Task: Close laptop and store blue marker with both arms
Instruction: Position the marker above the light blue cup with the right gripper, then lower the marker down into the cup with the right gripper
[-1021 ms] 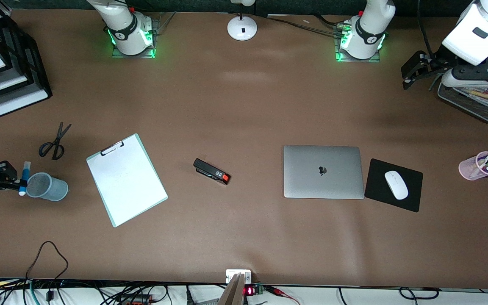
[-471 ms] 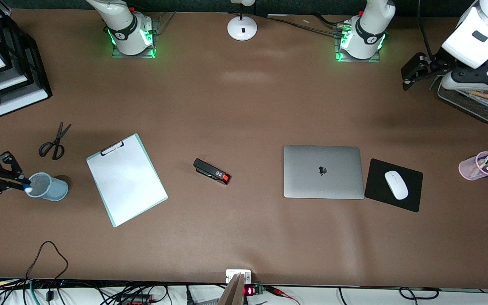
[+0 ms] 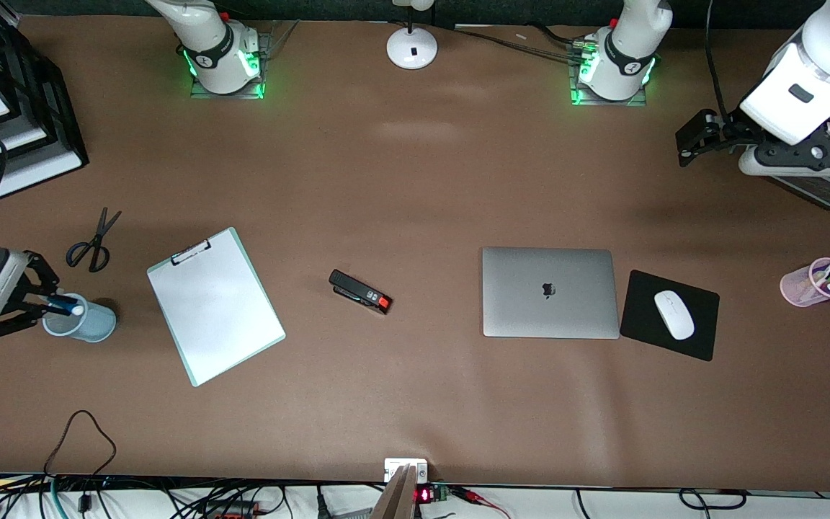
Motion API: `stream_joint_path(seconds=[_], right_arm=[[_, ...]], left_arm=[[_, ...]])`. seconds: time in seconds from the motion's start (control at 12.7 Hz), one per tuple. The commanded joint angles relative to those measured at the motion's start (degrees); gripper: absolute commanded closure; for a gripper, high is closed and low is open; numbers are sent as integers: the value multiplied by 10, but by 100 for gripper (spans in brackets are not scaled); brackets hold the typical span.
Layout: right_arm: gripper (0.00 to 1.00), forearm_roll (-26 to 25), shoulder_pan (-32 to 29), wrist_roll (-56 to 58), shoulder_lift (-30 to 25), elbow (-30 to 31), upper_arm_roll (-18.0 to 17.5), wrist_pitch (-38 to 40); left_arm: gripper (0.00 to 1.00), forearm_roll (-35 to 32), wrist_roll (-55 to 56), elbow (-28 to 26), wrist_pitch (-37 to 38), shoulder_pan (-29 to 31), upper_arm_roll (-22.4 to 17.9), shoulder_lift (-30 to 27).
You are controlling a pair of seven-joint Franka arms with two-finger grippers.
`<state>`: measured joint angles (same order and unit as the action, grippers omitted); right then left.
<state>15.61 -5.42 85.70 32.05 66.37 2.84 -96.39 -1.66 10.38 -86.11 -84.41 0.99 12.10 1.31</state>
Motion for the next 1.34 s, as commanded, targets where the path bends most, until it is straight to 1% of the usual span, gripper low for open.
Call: stream_joint_path(seconds=[0.0, 0.16, 0.24, 0.39, 0.63, 0.79, 1.02, 1.1, 1.26], right_arm=[[100, 26, -12, 71, -2, 1, -9, 21], [100, 26, -13, 120, -2, -4, -9, 16], [100, 31, -13, 137, 4, -17, -9, 17], [100, 83, -34, 164, 12, -21, -9, 20], [100, 119, -56, 219, 29, -22, -9, 20], [100, 151, -82, 250, 44, -23, -10, 23], [100, 165, -106, 282, 56, -23, -10, 31], [100, 182, -119, 293, 68, -25, -10, 37], [100, 204, -138, 295, 92, -53, -10, 76]], left_arm=[[0, -17, 4, 17, 11, 2, 2, 8], [0, -24, 4, 17, 11, 2, 2, 9], [0, -24, 4, 16, 11, 2, 2, 9], [0, -24, 4, 16, 11, 3, 2, 10], [0, -25, 4, 16, 11, 3, 2, 15], [0, -33, 3, 16, 11, 3, 2, 17], [0, -36, 4, 16, 12, -1, 3, 17], [0, -36, 4, 16, 14, -2, 4, 17], [0, -36, 4, 16, 18, -3, 4, 17]])
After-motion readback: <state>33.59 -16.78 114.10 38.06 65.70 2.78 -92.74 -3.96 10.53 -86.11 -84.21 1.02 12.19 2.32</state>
